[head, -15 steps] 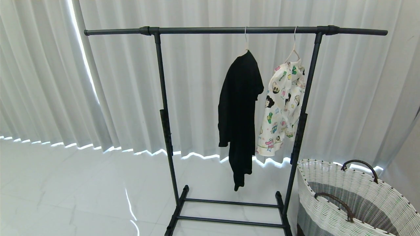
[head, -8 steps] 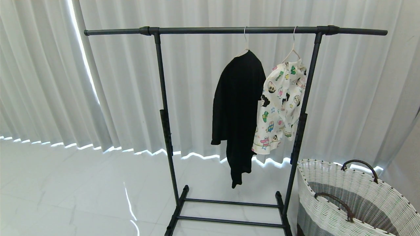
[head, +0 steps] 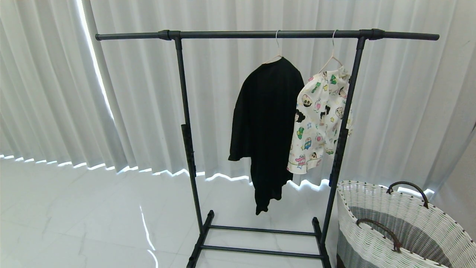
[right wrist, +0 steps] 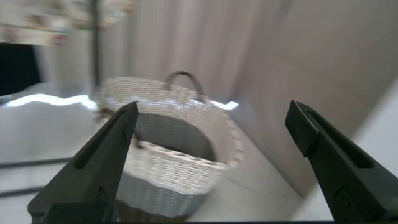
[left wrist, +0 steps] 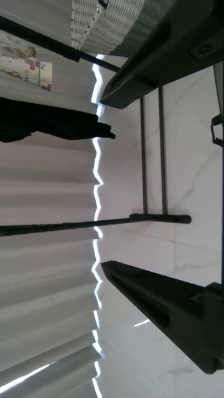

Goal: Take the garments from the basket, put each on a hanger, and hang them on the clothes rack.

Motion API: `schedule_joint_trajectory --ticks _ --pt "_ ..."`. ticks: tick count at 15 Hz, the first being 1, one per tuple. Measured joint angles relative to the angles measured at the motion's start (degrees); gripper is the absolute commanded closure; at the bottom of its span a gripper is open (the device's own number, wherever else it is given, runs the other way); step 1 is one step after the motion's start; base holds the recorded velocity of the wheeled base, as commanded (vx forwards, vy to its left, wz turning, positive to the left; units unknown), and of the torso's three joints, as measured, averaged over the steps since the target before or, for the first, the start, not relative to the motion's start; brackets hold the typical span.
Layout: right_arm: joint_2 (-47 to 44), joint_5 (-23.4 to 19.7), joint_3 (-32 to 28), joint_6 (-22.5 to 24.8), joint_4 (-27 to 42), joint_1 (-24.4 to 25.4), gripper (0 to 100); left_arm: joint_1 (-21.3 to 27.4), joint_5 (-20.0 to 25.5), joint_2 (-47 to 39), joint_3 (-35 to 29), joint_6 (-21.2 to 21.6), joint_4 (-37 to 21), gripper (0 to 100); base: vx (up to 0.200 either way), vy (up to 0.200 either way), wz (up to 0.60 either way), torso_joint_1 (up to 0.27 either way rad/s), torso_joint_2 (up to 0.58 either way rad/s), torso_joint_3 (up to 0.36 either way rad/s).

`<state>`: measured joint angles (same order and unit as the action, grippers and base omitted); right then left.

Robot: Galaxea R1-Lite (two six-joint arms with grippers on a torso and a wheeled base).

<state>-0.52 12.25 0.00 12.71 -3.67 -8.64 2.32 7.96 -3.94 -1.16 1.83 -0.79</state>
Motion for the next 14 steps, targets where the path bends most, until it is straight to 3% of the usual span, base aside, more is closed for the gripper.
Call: schedule_joint_trajectory --ticks 4,6,7,8,12,14 --pt "-1.10 1.02 0.00 -1.80 0.11 17.40 0 -0.01 0.02 0.00 0.01 0.02 0.00 0 0.000 0.000 0.00 0.000 0.00 0.000" --pt "-0.62 8.00 0.00 -4.89 0.04 20.25 0 -0.01 -0.09 0.00 0.01 -0.06 0.00 0 0.000 0.000 0.00 0.000 0.00 0.000" --pt "-0.49 12.26 0.00 -5.68 0.11 20.65 0 -0.01 -0.35 0.00 0.04 -0.44 0.04 0 0.000 0.000 0.00 0.000 0.00 0.000" --pt "-0.60 13.25 0.00 -6.01 0.77 20.21 0 -0.01 -0.38 0.00 0.04 -0.44 0.09 0 0.000 0.000 0.00 0.000 0.00 0.000" --pt "-2.28 13.36 -0.27 -6.12 1.67 10.54 0 -0.06 -0.39 0.00 0.04 -0.38 0.09 0 0.000 0.000 0.00 0.000 0.00 0.000" --pt "-0.84 12.30 -0.29 -6.80 1.57 10.01 0 -0.04 -0.39 0.00 0.04 -0.33 0.06 0 0.000 0.000 0.00 0.000 0.00 0.000"
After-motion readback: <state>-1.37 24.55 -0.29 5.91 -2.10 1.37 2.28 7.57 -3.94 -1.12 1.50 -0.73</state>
